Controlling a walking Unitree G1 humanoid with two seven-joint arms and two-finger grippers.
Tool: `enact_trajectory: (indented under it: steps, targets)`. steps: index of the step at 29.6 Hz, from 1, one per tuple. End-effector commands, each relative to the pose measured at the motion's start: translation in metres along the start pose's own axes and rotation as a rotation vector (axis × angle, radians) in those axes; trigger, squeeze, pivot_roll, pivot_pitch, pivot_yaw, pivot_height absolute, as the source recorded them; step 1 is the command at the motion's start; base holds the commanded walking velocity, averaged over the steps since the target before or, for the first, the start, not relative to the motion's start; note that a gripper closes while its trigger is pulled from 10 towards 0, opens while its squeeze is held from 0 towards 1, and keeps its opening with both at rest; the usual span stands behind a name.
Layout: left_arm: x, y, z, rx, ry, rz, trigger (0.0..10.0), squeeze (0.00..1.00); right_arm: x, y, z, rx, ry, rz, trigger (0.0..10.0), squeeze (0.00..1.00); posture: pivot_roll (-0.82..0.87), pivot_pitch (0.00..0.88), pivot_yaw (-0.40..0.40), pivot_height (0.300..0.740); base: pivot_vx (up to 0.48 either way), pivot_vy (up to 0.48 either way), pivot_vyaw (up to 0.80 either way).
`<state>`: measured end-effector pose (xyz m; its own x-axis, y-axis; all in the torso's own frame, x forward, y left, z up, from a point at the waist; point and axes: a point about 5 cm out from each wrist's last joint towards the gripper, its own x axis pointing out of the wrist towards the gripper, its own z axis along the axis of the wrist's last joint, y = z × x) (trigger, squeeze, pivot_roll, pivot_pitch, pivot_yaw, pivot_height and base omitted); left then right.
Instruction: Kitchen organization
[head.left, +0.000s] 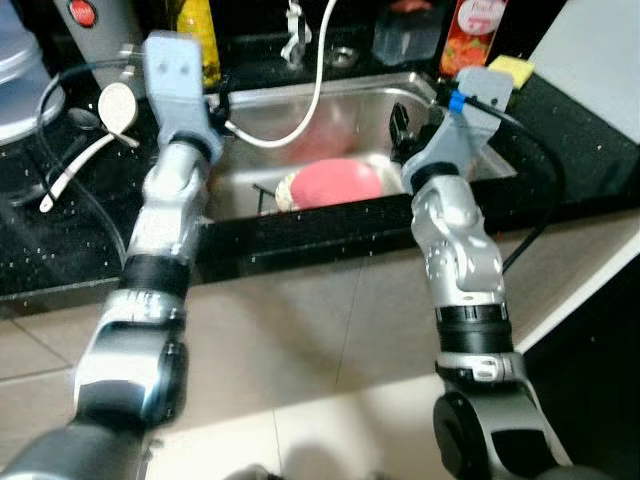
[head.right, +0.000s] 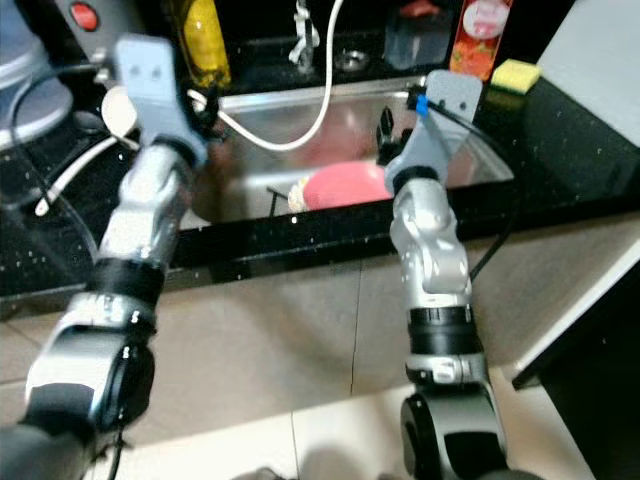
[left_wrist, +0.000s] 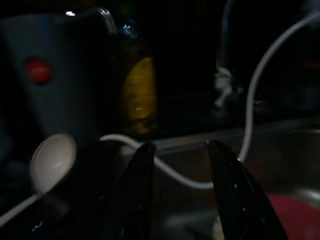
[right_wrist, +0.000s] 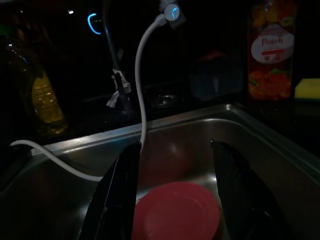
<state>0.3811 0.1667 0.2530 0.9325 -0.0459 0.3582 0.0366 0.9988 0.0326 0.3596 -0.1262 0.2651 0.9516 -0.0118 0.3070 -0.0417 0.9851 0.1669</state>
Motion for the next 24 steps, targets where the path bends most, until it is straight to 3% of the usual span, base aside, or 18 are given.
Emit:
enact_trajectory:
  steps: [1,4,7,8,10,13,14,15,17,18,19,21,24]
  targets:
    - [-0.009,0.002,0.01,-0.002,-0.053,0.015,10.0,0.0,-0.001,0.003,0.002,0.01,-0.019,0.016,10.0,0.0,0.08,0.011,0.027,0.74,0.0,0.0,0.0]
    - [-0.022,0.007,0.012,0.001,-0.077,0.042,10.0,0.0,-0.002,0.002,0.001,0.005,-0.024,0.02,10.0,0.0,0.08,0.005,0.023,0.74,0.0,0.0,0.0]
    - [-0.05,-0.004,0.024,0.149,-0.172,-0.002,10.0,0.0,-0.006,-0.004,0.002,-0.031,-0.056,0.014,10.0,0.0,0.11,0.0,0.01,0.74,0.0,0.0,0.0]
    - [-0.05,-0.004,0.024,0.149,-0.172,-0.002,10.0,0.0,-0.006,-0.004,0.002,-0.031,-0.056,0.014,10.0,0.0,0.11,0.0,0.01,0.74,0.0,0.0,0.0]
    - [-0.066,-0.01,0.037,0.255,-0.23,0.019,10.0,0.0,-0.01,-0.013,0.005,-0.079,-0.094,-0.017,10.0,0.0,0.12,0.0,0.008,0.74,0.0,0.0,0.0]
    - [-0.092,-0.002,0.047,0.468,-0.25,0.139,10.0,0.0,-0.016,-0.039,0.013,-0.225,-0.151,-0.111,10.0,0.0,0.13,0.0,0.007,0.74,0.0,0.0,0.0]
    - [-0.112,0.012,0.033,0.525,-0.138,0.238,10.0,0.0,-0.023,-0.059,0.008,-0.283,-0.123,-0.173,10.0,0.0,0.14,0.002,0.008,0.74,0.0,0.0,0.0]
    - [-0.112,0.012,0.033,0.525,-0.138,0.238,10.0,0.0,-0.023,-0.059,0.008,-0.283,-0.123,-0.173,10.0,0.0,0.14,0.002,0.008,0.74,0.0,0.0,0.0]
    - [-0.15,0.02,0.003,0.524,0.058,0.243,10.0,0.0,-0.04,-0.091,-0.01,-0.345,-0.012,-0.243,10.0,0.0,0.14,0.015,0.006,0.74,0.0,0.0,0.0]
    - [-0.15,0.02,0.003,0.524,0.058,0.243,10.0,0.0,-0.04,-0.091,-0.01,-0.345,-0.012,-0.243,10.0,0.0,0.14,0.015,0.006,0.74,0.0,0.0,0.0]
    - [-0.161,0.018,-0.002,0.512,0.102,0.226,10.0,0.0,-0.046,-0.098,-0.016,-0.357,0.018,-0.252,10.0,0.0,0.14,0.023,0.005,0.74,0.0,0.0,0.0]
    - [-0.161,0.018,-0.002,0.512,0.102,0.226,10.0,0.0,-0.046,-0.098,-0.016,-0.357,0.018,-0.252,10.0,0.0,0.14,0.023,0.005,0.74,0.0,0.0,0.0]
    - [-0.193,-0.001,-0.026,0.375,0.306,0.091,10.0,0.0,-0.069,-0.118,-0.039,-0.383,0.148,-0.261,10.0,0.0,0.14,0.036,0.001,0.74,0.0,0.0,0.0]
